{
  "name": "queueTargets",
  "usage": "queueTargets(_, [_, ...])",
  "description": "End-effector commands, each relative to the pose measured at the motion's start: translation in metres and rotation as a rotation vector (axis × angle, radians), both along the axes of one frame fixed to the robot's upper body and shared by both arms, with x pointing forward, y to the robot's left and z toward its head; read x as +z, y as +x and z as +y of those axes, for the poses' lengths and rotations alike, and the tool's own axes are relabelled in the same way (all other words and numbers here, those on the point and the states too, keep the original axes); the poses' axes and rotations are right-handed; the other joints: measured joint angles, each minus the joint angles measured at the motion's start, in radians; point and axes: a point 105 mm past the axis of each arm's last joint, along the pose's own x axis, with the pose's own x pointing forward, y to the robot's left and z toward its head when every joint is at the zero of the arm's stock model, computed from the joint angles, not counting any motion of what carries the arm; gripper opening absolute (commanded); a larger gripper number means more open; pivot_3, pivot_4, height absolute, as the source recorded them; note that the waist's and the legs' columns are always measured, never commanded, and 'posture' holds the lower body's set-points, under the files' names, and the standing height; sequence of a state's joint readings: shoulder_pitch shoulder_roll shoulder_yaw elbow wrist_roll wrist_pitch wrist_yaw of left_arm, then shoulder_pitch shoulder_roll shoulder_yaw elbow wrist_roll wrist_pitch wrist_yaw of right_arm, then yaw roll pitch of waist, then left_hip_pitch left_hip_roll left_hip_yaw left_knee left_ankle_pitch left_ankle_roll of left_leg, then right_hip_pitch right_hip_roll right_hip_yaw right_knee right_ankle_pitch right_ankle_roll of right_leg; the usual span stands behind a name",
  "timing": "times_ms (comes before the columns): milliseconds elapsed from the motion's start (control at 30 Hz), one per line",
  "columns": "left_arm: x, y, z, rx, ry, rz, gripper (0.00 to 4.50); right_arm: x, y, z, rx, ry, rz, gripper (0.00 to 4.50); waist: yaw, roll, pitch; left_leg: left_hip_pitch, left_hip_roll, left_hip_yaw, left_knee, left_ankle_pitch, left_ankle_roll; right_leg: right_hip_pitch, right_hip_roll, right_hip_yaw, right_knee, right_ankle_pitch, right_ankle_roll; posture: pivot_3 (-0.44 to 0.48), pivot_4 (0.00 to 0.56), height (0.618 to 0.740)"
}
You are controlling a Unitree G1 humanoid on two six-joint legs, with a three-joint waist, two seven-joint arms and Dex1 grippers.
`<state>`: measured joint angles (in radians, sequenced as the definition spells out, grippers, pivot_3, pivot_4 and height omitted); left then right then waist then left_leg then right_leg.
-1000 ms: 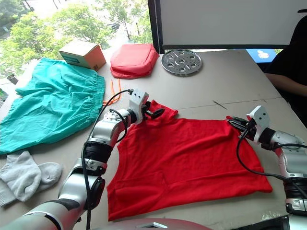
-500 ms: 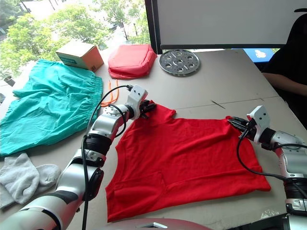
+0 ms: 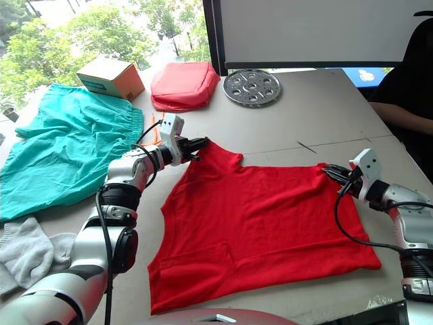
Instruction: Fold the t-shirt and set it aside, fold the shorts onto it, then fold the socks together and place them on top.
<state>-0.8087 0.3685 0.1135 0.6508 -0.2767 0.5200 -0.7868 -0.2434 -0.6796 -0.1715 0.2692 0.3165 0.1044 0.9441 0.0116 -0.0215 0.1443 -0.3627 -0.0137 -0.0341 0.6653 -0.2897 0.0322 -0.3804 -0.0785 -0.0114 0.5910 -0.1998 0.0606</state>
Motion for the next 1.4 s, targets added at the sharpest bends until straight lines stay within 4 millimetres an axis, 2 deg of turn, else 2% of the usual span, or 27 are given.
queueTargets(33, [0.029,-0.002,-0.006,-0.065,-0.014,-0.125,0.04,0.017,0.006,-0.006,-0.019,-0.008,-0.071,0.00,0.001,0.000,0.000,0.000,0.000,0.000,0.000,0.000,0.000,0.000,0.000,0.000,0.000,0.000,0.000,0.000,0.150,0.740])
queueTargets(167, [0.036,-0.004,-0.007,-0.078,0.004,-0.175,0.04,0.014,0.005,-0.005,0.019,0.046,0.048,0.00,0.000,0.000,0.000,0.000,0.000,0.000,0.000,0.001,-0.001,0.000,0.000,0.000,0.000,0.000,0.000,0.000,0.150,0.740])
queueTargets(233, [0.035,-0.006,-0.008,-0.087,0.017,-0.187,0.00,0.012,0.003,-0.003,0.056,0.008,0.079,0.69,0.000,0.000,0.000,0.000,0.000,0.000,0.000,0.001,-0.001,0.000,0.000,0.000,0.000,0.000,0.000,0.000,0.150,0.740])
queueTargets(267, [0.035,-0.006,-0.008,-0.087,0.019,-0.188,0.00,0.012,0.008,-0.006,0.030,-0.017,0.069,0.98,0.000,0.000,0.000,0.000,0.000,0.000,0.000,0.000,-0.001,0.000,0.000,0.000,0.000,0.000,0.000,0.000,0.150,0.740])
queueTargets(467, [0.037,-0.009,-0.011,-0.079,0.008,-0.197,0.00,0.015,0.022,-0.014,-0.016,-0.046,0.086,3.96,-0.001,0.000,0.000,0.000,0.000,0.000,0.000,0.000,0.000,0.000,0.000,0.000,0.000,0.000,0.000,0.000,0.150,0.740])
queueTargets(500, [0.038,-0.009,-0.011,-0.078,0.006,-0.199,0.00,0.013,0.025,-0.015,-0.025,-0.054,0.093,4.30,0.000,0.000,0.000,0.000,0.000,0.000,0.000,0.000,0.000,0.000,0.000,0.000,0.000,0.000,0.000,0.000,0.150,0.740])
queueTargets(533, [0.038,-0.010,-0.011,-0.075,0.004,-0.199,0.00,0.010,0.026,-0.016,-0.030,-0.059,0.104,4.41,0.000,0.000,0.000,0.000,0.000,0.000,0.000,0.000,-0.001,0.000,0.000,0.000,0.000,0.000,0.000,0.000,0.150,0.740])
queueTargets(667, [0.040,-0.012,-0.011,-0.070,-0.006,-0.200,0.00,0.000,0.028,-0.013,-0.022,-0.078,0.167,4.41,-0.001,0.000,0.001,-0.001,0.000,0.000,0.000,0.002,-0.003,-0.001,0.000,0.001,0.000,0.000,0.000,0.000,0.150,0.740])
queueTargets(833, [0.040,-0.013,-0.010,-0.064,-0.006,-0.198,0.00,-0.011,0.032,-0.027,-0.128,-0.141,0.234,4.41,0.000,0.000,0.001,-0.001,0.000,0.000,0.000,0.001,-0.002,-0.001,0.000,0.001,0.000,0.000,0.000,0.000,0.150,0.740])
queueTargets(933, [0.042,-0.014,-0.010,-0.060,-0.011,-0.201,0.00,-0.009,0.041,-0.029,-0.221,-0.120,0.234,4.41,-0.001,0.000,0.001,0.000,0.000,0.000,0.000,0.001,-0.003,0.000,-0.001,0.001,0.000,0.000,0.000,0.000,0.150,0.740])
queueTargets(1067, [0.044,-0.015,-0.010,-0.053,-0.010,-0.206,0.00,0.001,0.040,-0.013,-0.243,-0.066,0.246,4.41,-0.001,0.000,0.001,0.000,0.001,0.000,0.000,0.002,-0.003,-0.001,-0.001,0.001,0.000,0.000,0.000,0.000,0.150,0.740])
queueTargets(1167, [0.045,-0.016,-0.010,-0.048,-0.014,-0.212,0.00,0.001,0.034,-0.003,-0.245,-0.048,0.271,3.63,0.001,0.000,0.001,-0.001,0.001,0.000,0.000,0.002,-0.003,-0.001,-0.001,0.000,0.000,0.000,0.000,0.000,0.150,0.740])
queueTargets(1200, [0.045,-0.016,-0.011,-0.047,-0.015,-0.212,0.00,-0.001,0.032,-0.003,-0.251,-0.057,0.282,3.00,0.002,0.000,0.001,-0.001,0.001,-0.001,0.000,0.002,-0.003,-0.001,-0.001,0.000,0.000,0.000,0.000,0.000,0.150,0.740])
queueTargets(1267, [0.044,-0.017,-0.012,-0.049,-0.015,-0.210,0.00,-0.009,0.029,-0.008,-0.267,-0.088,0.307,2.15,0.002,0.000,0.001,-0.001,0.001,-0.001,0.000,0.001,-0.003,-0.001,-0.001,0.000,0.000,0.000,0.000,0.000,0.150,0.740])
queueTargets(1300, [0.043,-0.018,-0.013,-0.051,-0.014,-0.210,0.00,-0.011,0.029,-0.011,-0.273,-0.095,0.312,1.43,0.002,0.000,0.001,-0.001,0.001,0.000,0.000,0.001,-0.002,-0.001,-0.001,0.000,0.000,0.000,0.000,0.000,0.150,0.740])
queueTargets(1367, [0.043,-0.018,-0.014,-0.054,-0.015,-0.211,0.00,-0.011,0.029,-0.016,-0.282,-0.114,0.307,0.42,0.002,0.000,0.001,-0.001,0.000,0.000,0.000,0.001,-0.001,-0.001,-0.001,0.001,0.000,0.000,0.000,0.000,0.150,0.740])
queueTargets(1400, [0.043,-0.018,-0.014,-0.054,-0.015,-0.212,0.00,-0.010,0.029,-0.017,-0.284,-0.117,0.304,0.11,0.002,0.000,0.001,-0.001,0.000,0.000,0.000,0.000,-0.001,-0.001,-0.001,0.001,0.000,0.000,0.000,0.000,0.150,0.740])
